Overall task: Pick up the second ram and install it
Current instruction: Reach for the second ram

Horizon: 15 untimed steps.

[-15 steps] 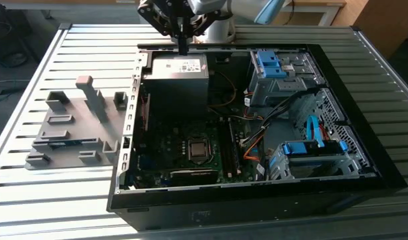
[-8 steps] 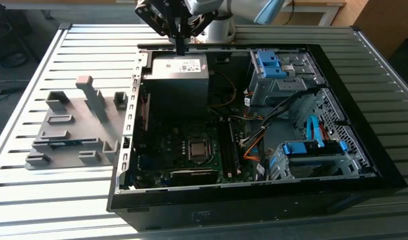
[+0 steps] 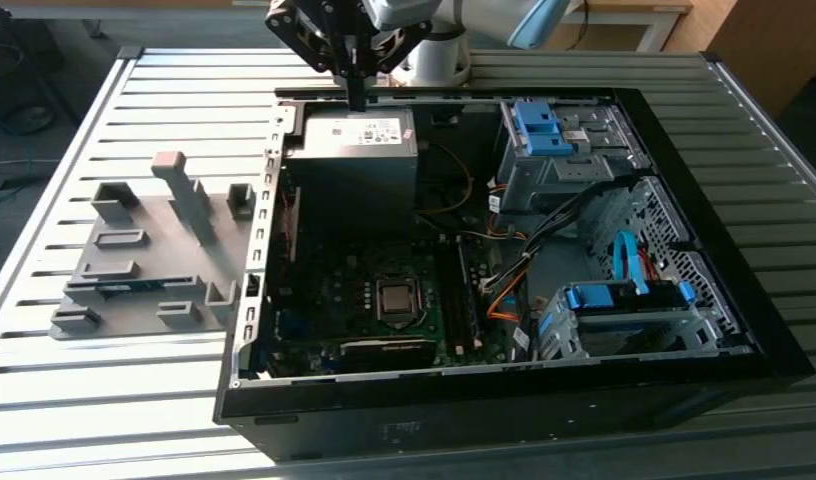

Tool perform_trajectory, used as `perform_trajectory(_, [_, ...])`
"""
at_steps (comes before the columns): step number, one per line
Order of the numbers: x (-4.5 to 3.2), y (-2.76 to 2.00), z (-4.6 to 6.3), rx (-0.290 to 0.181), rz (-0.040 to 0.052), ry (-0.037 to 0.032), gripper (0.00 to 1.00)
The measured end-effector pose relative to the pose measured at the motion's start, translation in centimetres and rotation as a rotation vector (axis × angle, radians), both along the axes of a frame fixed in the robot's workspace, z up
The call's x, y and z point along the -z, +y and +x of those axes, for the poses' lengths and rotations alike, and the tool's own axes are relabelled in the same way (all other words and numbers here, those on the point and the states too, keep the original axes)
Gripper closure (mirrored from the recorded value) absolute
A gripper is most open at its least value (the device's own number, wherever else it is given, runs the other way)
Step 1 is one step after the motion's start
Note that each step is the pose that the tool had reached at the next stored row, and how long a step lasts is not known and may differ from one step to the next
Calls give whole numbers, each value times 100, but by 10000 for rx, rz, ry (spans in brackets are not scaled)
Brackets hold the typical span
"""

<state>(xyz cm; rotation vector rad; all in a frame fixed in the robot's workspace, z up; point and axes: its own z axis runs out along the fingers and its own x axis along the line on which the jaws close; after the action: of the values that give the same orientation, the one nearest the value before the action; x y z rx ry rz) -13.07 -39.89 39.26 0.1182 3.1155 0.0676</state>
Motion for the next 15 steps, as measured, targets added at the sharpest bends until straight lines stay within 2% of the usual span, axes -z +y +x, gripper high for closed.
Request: perform_trajectory(15, [3,0,-71,0,0,0,89])
